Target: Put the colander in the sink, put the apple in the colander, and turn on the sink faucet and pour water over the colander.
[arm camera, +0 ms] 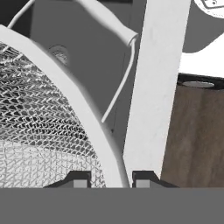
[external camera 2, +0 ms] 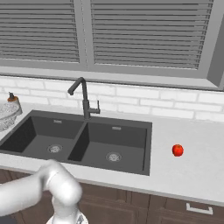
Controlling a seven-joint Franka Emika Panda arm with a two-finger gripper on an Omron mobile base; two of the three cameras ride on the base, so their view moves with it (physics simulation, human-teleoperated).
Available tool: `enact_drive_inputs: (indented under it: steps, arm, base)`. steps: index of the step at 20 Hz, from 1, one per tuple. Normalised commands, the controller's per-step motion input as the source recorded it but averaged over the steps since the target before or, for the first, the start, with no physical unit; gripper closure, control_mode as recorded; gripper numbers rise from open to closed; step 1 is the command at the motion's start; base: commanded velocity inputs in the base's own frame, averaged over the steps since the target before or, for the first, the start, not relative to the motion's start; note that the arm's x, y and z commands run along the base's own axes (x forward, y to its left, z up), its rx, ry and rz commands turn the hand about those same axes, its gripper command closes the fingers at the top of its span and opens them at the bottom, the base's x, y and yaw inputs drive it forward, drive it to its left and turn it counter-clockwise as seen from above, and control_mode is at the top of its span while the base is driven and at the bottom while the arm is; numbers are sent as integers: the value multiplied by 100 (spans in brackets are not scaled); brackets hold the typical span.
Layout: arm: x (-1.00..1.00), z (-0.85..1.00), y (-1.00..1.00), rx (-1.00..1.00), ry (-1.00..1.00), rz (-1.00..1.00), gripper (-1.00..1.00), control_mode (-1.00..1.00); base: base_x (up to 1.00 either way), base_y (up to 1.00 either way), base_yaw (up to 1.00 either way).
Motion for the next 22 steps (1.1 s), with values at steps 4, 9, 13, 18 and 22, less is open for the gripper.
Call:
enact_drive_inputs:
  steps: [4,9,13,18,22]
  arm:
    - [1,0,-77,0,0,-47,100,-100]
    - [19,-1,-70,-1,4,-44,100,-100]
    - [60,-10,-39,-6,7,-34,100,-100]
    - [80,-15,-5,-4,1,-25,100,-100]
    - [51,-31,5,-7,0,-23,100,-100]
  base:
    - [0,0,0]
    - [0,0,0]
    - [0,0,0]
    - [0,0,0]
    - [0,0,0]
